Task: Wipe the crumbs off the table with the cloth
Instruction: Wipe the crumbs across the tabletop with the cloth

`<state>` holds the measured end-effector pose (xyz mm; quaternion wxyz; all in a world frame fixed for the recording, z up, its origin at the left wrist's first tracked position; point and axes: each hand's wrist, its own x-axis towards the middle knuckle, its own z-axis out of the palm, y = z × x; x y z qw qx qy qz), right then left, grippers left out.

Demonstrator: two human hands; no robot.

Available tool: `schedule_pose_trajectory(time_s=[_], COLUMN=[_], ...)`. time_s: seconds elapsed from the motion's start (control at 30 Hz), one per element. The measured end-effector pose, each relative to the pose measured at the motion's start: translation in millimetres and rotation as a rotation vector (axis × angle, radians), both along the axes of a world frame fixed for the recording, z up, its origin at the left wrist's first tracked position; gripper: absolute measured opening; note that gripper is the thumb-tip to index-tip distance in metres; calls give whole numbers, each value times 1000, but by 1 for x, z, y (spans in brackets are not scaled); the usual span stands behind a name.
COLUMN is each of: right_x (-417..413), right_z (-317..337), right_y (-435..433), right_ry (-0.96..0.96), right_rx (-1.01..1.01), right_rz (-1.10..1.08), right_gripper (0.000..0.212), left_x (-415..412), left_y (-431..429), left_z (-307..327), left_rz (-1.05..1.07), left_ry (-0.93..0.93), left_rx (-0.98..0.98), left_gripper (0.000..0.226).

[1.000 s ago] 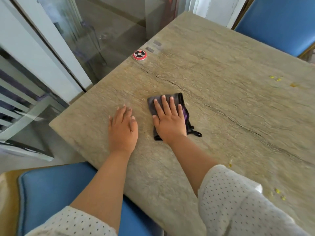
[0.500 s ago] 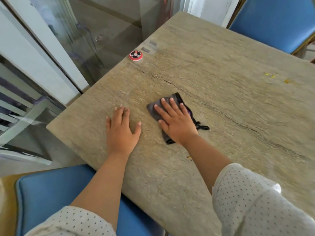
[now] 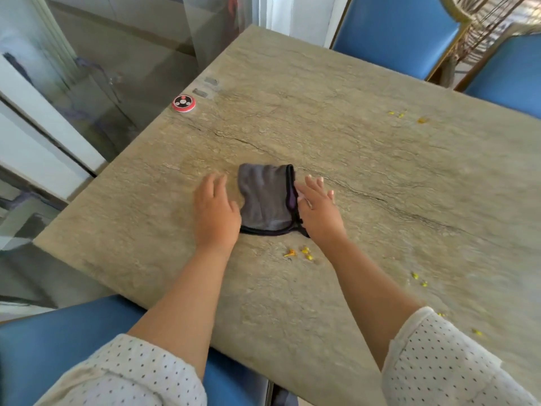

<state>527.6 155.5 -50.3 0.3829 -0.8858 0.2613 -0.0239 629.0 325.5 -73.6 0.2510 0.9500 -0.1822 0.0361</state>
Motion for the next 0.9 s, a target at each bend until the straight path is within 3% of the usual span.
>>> schedule_pose_trajectory(time_s=[0.1, 0.27, 0.47, 0.6, 0.77, 0.9], right_x=[-40, -83, -84, -86, -91, -99], right_z=[-10, -26, -32, -31, -23, -22], right_y=[-36, -70, -81, -81, -80, -71], right_ry=[157, 285, 273, 241, 233, 196], right_rx=[-169, -243, -180, -137, -116, -103], right_rz=[-223, -303, -270, -268, -245, -262], right_gripper=[45, 50, 49, 50, 53, 52], left_x=[-14, -20, 9, -21, -46, -15], left_y=[-56, -98, -128, -137, -90, -66], left_z=[1, -22, -21, -20, -23, -20], left_rz=[-266, -157, -302, -572, -900, -785], left_ry=[20, 95, 87, -27, -151, -77], left_rx=[-32, 356, 480, 446, 438, 414], left_gripper=[51, 84, 69, 61, 56, 53])
